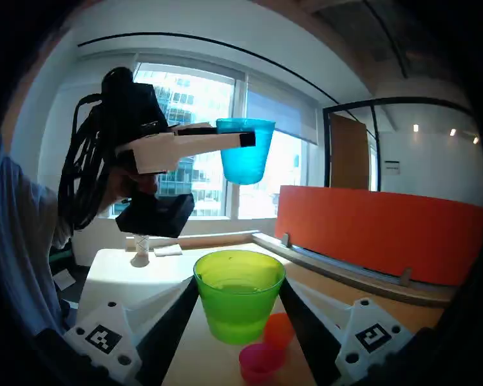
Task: Pour water
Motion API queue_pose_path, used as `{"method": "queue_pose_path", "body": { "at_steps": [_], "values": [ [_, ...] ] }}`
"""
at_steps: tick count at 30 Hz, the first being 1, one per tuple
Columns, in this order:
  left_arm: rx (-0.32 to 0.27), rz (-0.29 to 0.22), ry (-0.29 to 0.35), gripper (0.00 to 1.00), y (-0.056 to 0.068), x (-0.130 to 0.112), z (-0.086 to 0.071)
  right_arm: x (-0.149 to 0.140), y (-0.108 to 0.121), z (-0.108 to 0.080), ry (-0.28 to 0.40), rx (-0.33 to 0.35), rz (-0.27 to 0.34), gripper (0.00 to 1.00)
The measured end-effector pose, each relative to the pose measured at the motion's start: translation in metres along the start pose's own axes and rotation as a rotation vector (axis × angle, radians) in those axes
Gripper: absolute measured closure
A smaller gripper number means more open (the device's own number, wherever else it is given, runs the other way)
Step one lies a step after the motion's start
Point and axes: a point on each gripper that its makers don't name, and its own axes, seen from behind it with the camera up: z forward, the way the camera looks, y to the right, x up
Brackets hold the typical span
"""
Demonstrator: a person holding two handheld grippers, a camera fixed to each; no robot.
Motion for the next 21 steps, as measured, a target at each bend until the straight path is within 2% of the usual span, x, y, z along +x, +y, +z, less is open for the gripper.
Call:
{"method": "queue_pose_path", "body": {
  "at_steps": [5,12,15,21],
  "values": [
    [-0.004,-0.160,0.001,0.14,-0.009,-0.003,0.002,0.002,0.000,-0.001,0.004,-0.002,-0.002,0.10],
    [-0.028,-0.319,0.001,0.14,-0.010,-0.007,0.000,0.002,-0.001,-0.002,0.004,-0.004,-0.005,0.10],
    [-0.041,-0.356,-0.013,0.14,-0.009,-0.011,0.001,0.004,-0.002,-0.002,0.005,-0.002,-0.006,0.10],
    [-0.036,-0.357,-0.046,0.13,-0.015,-0.018,0.000,0.005,-0.003,-0.001,0.003,-0.002,-0.011,0.10]
  ]
}}
